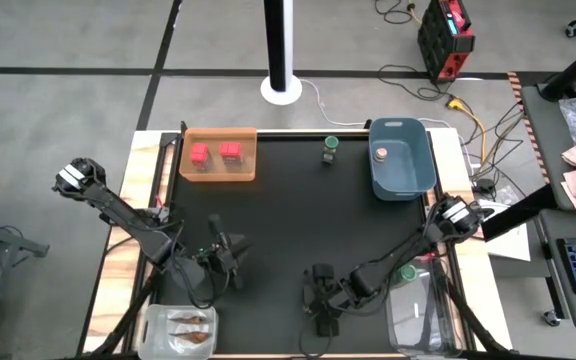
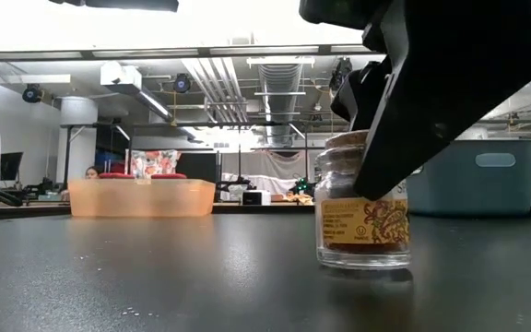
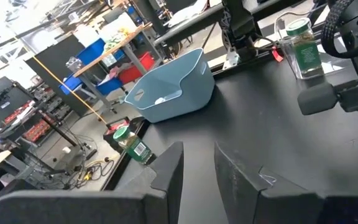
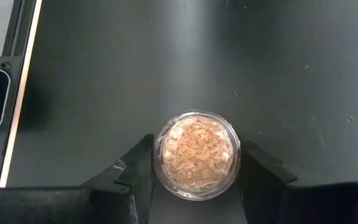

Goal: Sort spices by type
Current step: Put the brown seasoning bottle into the blue bin

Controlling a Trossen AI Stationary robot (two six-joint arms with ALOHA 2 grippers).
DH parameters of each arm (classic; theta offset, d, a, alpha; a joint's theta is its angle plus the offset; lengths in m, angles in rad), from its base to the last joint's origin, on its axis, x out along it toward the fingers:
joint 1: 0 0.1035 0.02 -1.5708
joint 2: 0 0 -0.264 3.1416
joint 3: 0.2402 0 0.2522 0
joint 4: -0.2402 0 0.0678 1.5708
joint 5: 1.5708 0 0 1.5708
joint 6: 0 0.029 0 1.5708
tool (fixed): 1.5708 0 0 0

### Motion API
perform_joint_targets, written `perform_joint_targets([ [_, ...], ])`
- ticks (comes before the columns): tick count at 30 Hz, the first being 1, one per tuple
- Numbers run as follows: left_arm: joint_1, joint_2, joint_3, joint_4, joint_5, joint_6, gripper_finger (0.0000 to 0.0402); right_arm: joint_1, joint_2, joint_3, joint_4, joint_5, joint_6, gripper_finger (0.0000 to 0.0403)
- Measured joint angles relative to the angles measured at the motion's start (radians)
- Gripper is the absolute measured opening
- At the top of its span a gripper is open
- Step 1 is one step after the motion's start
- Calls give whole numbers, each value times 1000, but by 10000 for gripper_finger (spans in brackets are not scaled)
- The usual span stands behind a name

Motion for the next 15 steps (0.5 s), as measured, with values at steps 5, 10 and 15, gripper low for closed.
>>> perform_joint_targets([
  [5, 0, 0, 0, 0, 0, 0, 75, -26, -58, -2, -32, -6, 0, 167],
  [10, -1, 0, 0, 1, 0, -5, 75, -122, -195, -1, -159, 3, -7, 167],
  [15, -1, 0, 0, 0, 0, -5, 75, -284, -366, -1, -298, 30, -71, 167],
])
